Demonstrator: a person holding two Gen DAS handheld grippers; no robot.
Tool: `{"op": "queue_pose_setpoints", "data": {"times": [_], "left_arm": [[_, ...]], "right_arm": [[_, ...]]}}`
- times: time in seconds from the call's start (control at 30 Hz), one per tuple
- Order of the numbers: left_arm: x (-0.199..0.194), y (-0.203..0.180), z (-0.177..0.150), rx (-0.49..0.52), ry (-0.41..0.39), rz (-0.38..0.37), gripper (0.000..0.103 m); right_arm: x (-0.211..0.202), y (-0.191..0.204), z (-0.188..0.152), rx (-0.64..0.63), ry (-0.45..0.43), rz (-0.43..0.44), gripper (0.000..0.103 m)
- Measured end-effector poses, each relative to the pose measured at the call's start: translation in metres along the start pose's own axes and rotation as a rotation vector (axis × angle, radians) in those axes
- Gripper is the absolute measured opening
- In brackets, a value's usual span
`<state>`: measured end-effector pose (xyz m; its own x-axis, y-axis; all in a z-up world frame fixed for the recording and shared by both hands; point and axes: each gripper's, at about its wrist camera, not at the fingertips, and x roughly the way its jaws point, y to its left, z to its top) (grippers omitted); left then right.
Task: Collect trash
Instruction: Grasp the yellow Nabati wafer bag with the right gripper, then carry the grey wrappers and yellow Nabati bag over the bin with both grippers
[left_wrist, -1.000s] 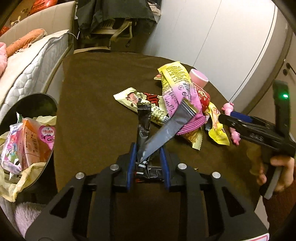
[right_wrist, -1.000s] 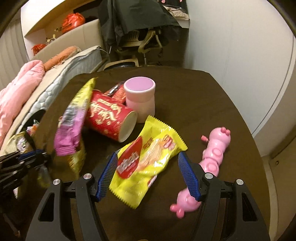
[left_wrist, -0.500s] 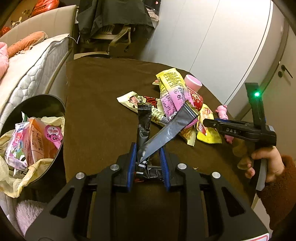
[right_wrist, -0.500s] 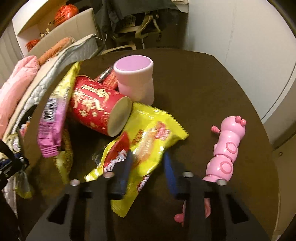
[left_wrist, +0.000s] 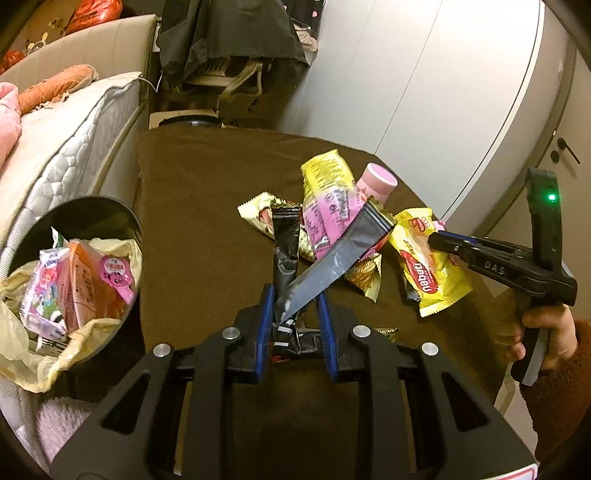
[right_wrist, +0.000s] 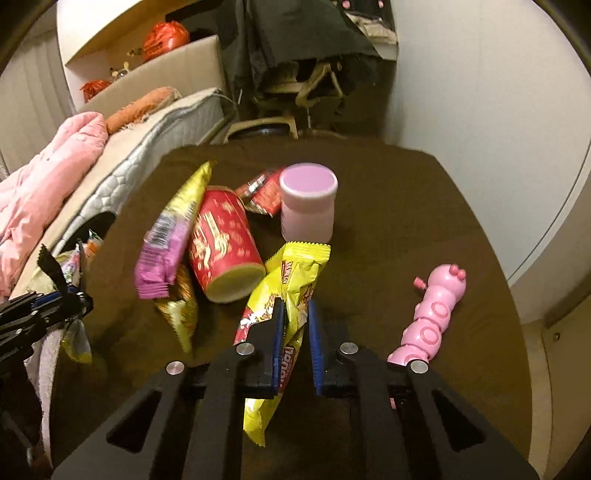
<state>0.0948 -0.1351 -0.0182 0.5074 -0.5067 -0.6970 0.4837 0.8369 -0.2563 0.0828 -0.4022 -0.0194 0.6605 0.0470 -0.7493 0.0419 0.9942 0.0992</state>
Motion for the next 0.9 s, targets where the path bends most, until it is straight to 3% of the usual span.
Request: {"op": "queue_pose_setpoints", "data": {"times": [0.2,0.9], "left_arm": [[-0.023,0.011,0.007,-0.017,-0.052,-0.027,0.021],[-0.075,0.019,0.018,-0.010,-0.136,-0.001,0.021]], "right_arm": [[-0.025,0.017,0.009,-0.036,-0.059,0.017,0.013],[-0.076,0.073,0.026,-0.145,-0.175,0.106,0.013]]}}
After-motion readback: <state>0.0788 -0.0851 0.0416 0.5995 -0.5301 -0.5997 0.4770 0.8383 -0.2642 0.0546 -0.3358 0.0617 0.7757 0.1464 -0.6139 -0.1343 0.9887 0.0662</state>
